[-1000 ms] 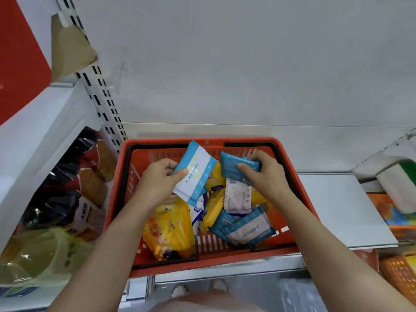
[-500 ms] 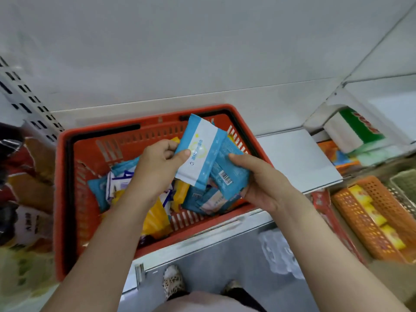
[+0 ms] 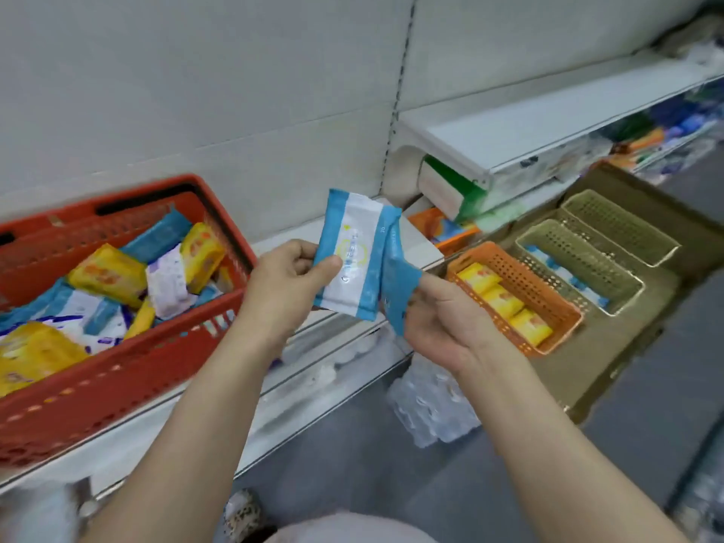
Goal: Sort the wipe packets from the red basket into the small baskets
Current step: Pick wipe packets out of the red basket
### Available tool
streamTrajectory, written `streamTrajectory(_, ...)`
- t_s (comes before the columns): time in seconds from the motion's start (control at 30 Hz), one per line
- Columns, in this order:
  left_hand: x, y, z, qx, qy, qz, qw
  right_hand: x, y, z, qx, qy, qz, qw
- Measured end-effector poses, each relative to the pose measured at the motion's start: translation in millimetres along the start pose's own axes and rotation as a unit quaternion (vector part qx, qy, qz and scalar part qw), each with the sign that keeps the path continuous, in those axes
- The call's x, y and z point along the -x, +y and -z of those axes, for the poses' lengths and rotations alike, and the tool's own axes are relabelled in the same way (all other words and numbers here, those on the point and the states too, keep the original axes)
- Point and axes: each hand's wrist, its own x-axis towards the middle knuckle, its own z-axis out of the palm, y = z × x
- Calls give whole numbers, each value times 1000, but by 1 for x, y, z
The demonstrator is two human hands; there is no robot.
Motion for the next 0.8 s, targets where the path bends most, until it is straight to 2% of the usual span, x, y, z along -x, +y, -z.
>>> streamTrajectory(0.17,21,3,-107,7,8,2,1000,71,-44,111,43,130,58,989)
streamTrajectory(0.27,31,2,-162,-4,-14,13,1000,101,-62,159,68,201,73,974)
streamTrajectory(0.43,20,-1,-227,-42,-52,26,997,115,-93,211,68,234,91,966)
streamTrajectory(0.53,-5,-7,-263,-43,-62,30,997,101,-113,247,110,280,110,947)
streamTrajectory(0.67,-46,-17,-320,-37,-86,33,995,82,-152,290,146,322,99,930)
streamTrajectory(0.8,-83,-17,-374,-43,-114,41,992,67,-201,324,173,332,86,923)
